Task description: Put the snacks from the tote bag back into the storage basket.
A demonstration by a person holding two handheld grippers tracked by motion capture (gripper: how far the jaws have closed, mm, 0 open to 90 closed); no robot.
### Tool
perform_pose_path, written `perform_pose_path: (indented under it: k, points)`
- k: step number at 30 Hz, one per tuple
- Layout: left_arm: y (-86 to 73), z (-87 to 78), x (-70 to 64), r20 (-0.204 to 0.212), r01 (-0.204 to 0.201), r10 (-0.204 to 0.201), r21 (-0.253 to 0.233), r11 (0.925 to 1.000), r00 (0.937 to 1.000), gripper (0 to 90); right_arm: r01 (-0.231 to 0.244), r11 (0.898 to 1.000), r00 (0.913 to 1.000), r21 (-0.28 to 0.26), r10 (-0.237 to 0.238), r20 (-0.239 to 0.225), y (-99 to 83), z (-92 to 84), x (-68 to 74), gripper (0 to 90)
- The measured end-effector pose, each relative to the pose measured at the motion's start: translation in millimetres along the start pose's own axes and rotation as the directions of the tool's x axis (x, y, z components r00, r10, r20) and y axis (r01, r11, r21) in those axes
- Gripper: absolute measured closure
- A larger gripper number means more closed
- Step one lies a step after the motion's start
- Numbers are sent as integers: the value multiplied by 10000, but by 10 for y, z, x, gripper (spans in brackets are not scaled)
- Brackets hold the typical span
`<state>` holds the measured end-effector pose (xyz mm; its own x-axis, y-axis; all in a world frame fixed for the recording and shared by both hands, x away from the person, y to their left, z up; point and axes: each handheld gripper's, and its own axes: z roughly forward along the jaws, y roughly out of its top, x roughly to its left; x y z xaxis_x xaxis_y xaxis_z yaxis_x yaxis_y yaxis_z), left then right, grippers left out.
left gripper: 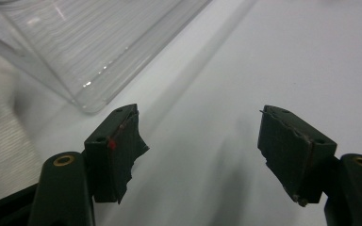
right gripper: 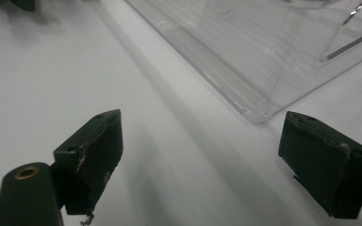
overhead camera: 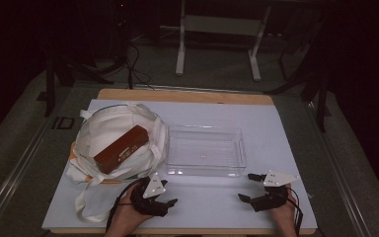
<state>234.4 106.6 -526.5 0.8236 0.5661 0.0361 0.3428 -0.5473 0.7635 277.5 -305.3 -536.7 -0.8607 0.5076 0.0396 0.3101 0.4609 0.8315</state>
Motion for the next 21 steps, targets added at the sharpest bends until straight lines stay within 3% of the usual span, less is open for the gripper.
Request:
perform_pose_path:
  k: [14,21]
  points:
    - [2,-72,30,-45,236,-236,47,9997,9997,330,97,9996,10000,261,-98,2,10,26,9,144]
    - [52,-106,-1,63,-11,10,108,9999,10000,355,149,9994,9999,296,-149,-4,11,27,12,144]
